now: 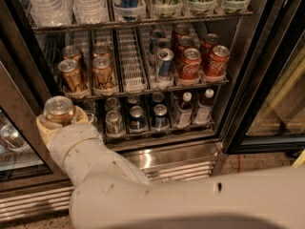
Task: Pick orange can from middle shelf of fridge
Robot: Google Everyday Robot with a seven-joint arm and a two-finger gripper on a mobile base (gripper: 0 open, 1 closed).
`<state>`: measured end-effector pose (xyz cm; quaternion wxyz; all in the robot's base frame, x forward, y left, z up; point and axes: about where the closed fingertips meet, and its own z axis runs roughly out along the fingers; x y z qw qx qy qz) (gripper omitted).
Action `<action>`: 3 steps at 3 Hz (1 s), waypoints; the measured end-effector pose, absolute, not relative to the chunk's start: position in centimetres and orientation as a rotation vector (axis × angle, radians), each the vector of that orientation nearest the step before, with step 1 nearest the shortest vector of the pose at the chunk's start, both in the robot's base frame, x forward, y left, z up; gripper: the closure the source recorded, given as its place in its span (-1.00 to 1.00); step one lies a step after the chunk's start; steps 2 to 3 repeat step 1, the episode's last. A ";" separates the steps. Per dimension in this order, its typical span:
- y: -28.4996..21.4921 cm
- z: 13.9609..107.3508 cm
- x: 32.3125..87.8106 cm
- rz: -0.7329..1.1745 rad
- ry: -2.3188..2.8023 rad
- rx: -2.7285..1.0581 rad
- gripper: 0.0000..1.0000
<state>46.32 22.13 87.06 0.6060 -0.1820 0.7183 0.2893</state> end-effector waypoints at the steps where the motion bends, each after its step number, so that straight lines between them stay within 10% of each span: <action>1: 19.7 87.5 42.9 0.616 1.654 -0.404 1.00; 3: 19.7 87.5 42.9 0.616 1.654 -0.404 1.00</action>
Offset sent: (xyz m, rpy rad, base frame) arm 0.0000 0.0000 0.0000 0.0000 0.0000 0.0000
